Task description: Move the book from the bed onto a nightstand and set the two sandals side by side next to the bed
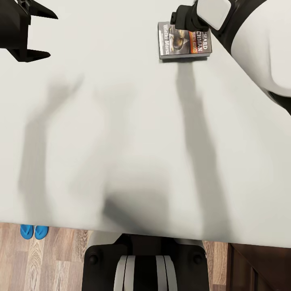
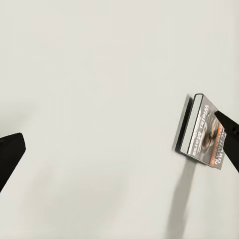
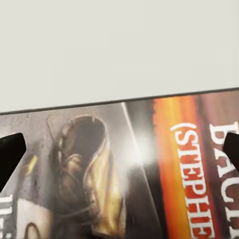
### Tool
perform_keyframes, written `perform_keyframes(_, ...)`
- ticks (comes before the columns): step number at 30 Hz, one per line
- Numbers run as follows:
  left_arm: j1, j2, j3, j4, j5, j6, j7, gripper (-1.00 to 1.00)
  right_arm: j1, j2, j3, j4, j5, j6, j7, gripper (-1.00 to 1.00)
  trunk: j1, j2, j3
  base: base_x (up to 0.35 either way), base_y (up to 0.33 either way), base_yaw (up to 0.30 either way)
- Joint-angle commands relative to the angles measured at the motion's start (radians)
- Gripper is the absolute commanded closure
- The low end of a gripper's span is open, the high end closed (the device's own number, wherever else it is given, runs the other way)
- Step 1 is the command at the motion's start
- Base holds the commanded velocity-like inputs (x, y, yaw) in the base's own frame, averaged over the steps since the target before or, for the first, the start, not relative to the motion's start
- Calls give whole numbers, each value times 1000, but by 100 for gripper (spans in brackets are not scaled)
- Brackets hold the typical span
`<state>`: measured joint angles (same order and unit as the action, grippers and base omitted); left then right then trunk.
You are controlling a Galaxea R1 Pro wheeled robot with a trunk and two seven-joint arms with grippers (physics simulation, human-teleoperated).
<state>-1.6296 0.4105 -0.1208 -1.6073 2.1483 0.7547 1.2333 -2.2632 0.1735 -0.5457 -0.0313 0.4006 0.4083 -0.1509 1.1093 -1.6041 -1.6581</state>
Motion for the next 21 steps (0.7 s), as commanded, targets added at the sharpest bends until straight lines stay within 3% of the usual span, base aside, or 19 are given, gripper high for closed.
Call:
perform_keyframes(1, -1, 1, 0, 0, 5, 6, 8, -100, 16, 1, -28, 2, 6, 7, -2, -100, 0, 0, -1, 0, 0, 0)
perform_keyframes(10, -1, 1, 0, 0, 6, 5, 8, -100, 16, 1, -28, 2, 6, 11, -2, -100, 0, 0, -1, -33, -6, 0)
perform_keyframes(21, -1, -1, 0, 0, 6, 5, 6, -100, 16, 1, -28, 2, 7, 12, -2, -100, 0, 0, -1, -218, -60, 0)
